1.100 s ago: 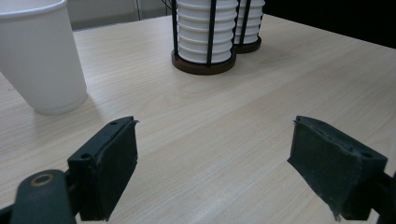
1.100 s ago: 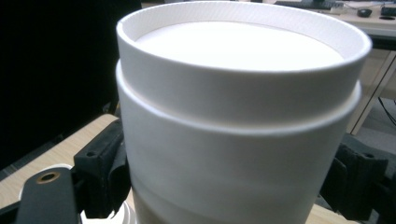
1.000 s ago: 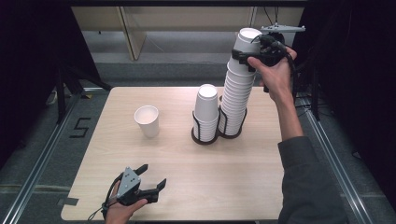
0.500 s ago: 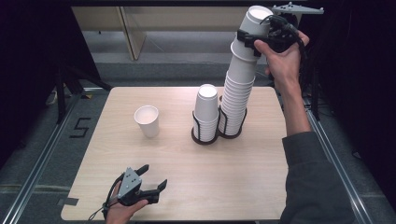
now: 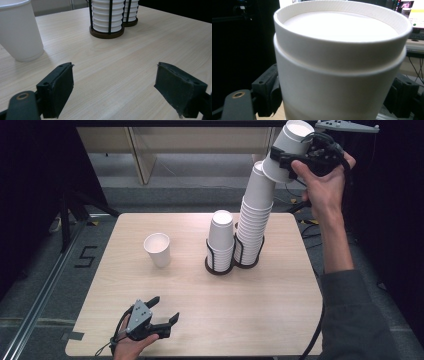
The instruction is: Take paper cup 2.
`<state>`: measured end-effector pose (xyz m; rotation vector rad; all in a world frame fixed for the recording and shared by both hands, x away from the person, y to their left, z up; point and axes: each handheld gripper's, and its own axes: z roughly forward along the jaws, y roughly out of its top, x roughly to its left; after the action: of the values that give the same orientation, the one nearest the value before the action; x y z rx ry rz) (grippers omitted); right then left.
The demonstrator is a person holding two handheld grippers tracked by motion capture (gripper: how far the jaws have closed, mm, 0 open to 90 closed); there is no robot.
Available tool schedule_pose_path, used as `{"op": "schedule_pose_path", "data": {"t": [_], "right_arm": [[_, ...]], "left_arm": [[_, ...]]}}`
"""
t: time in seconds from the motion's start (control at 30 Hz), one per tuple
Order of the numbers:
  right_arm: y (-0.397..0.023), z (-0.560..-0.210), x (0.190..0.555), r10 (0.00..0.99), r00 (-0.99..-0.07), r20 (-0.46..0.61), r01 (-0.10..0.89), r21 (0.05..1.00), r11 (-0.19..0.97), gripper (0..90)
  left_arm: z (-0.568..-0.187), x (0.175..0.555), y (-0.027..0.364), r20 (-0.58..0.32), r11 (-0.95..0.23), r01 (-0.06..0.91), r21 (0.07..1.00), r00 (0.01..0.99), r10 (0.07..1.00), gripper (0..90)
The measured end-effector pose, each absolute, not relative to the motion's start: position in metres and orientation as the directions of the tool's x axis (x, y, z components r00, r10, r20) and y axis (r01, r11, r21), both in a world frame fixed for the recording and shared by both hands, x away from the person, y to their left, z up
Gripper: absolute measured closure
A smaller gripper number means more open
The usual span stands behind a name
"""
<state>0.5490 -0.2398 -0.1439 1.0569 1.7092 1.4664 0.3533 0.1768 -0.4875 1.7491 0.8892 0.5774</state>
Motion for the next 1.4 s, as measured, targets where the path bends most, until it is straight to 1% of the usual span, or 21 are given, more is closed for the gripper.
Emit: {"op": "schedule_pose_path", "data": {"t": [0.1,0.3,0.6,0.67,0.8,0.83,0.87,0.97,1.0,1.07,1.1,1.13,1.17,1.2,1.27,1.3,1.37,1.4], "right_arm": [[-0.247,-0.148,0.540,0.881,-0.471,0.038,0.179,0.982,0.054,17.2],[-0.259,-0.157,0.523,0.881,-0.473,0.015,0.175,0.982,0.077,17.2],[-0.263,-0.190,0.484,0.864,-0.503,-0.012,0.186,0.975,0.122,17.2],[-0.263,-0.194,0.480,0.856,-0.516,-0.017,0.187,0.973,0.132,17.2],[-0.256,-0.218,0.461,0.828,-0.561,-0.026,0.182,0.971,0.155,17.2],[-0.256,-0.218,0.461,0.828,-0.561,-0.026,0.182,0.971,0.155,17.2],[-0.251,-0.230,0.456,0.818,-0.575,-0.020,0.191,0.969,0.158,17.2],[-0.244,-0.249,0.450,0.797,-0.604,-0.009,0.199,0.966,0.162,17.2],[-0.244,-0.249,0.450,0.797,-0.604,-0.009,0.199,0.966,0.162,17.2],[-0.239,-0.265,0.446,0.789,-0.613,-0.040,0.181,0.965,0.189,17.2],[-0.234,-0.278,0.443,0.777,-0.629,-0.026,0.199,0.961,0.194,17.2],[-0.234,-0.278,0.443,0.777,-0.629,-0.026,0.199,0.961,0.194,17.2],[-0.227,-0.295,0.440,0.763,-0.647,0.001,0.215,0.960,0.181,17.2],[-0.227,-0.295,0.440,0.763,-0.647,0.001,0.215,0.960,0.181,17.2],[-0.220,-0.311,0.440,0.743,-0.669,0.011,0.222,0.957,0.186,17.2],[-0.218,-0.315,0.439,0.737,-0.675,0.031,0.238,0.955,0.178,17.2],[-0.215,-0.320,0.439,0.733,-0.679,0.038,0.245,0.953,0.177,17.2],[-0.209,-0.332,0.439,0.714,-0.698,0.056,0.248,0.954,0.169,17.2]], "left_arm": [[-0.487,0.354,0.177,-0.037,-0.178,0.290,0.940,0.606,0.795,14.6],[-0.487,0.354,0.176,-0.031,-0.189,0.297,0.936,0.604,0.797,14.6],[-0.489,0.354,0.175,-0.034,-0.187,0.296,0.937,0.607,0.794,14.6],[-0.489,0.354,0.175,-0.033,-0.192,0.304,0.933,0.604,0.796,14.6],[-0.489,0.354,0.174,-0.031,-0.192,0.300,0.935,0.606,0.795,14.6],[-0.489,0.354,0.174,-0.031,-0.192,0.299,0.935,0.605,0.795,14.6],[-0.489,0.354,0.174,-0.030,-0.192,0.299,0.935,0.605,0.795,14.6],[-0.490,0.355,0.174,-0.031,-0.190,0.297,0.936,0.608,0.794,14.6],[-0.490,0.355,0.174,-0.030,-0.190,0.296,0.936,0.606,0.795,14.6],[-0.490,0.355,0.174,-0.031,-0.189,0.296,0.936,0.605,0.796,14.6],[-0.490,0.355,0.175,-0.029,-0.195,0.304,0.932,0.600,0.799,14.6],[-0.490,0.355,0.175,-0.029,-0.195,0.304,0.932,0.600,0.799,14.6],[-0.491,0.356,0.175,-0.027,-0.197,0.306,0.931,0.599,0.801,14.6],[-0.491,0.356,0.175,-0.027,-0.197,0.306,0.931,0.598,0.801,14.6],[-0.491,0.357,0.175,-0.028,-0.191,0.298,0.935,0.600,0.800,14.6],[-0.492,0.357,0.174,-0.033,-0.184,0.297,0.937,0.599,0.800,14.6],[-0.492,0.357,0.174,-0.033,-0.183,0.296,0.937,0.600,0.800,14.6],[-0.492,0.357,0.174,-0.034,-0.180,0.293,0.939,0.600,0.799,14.6]]}}
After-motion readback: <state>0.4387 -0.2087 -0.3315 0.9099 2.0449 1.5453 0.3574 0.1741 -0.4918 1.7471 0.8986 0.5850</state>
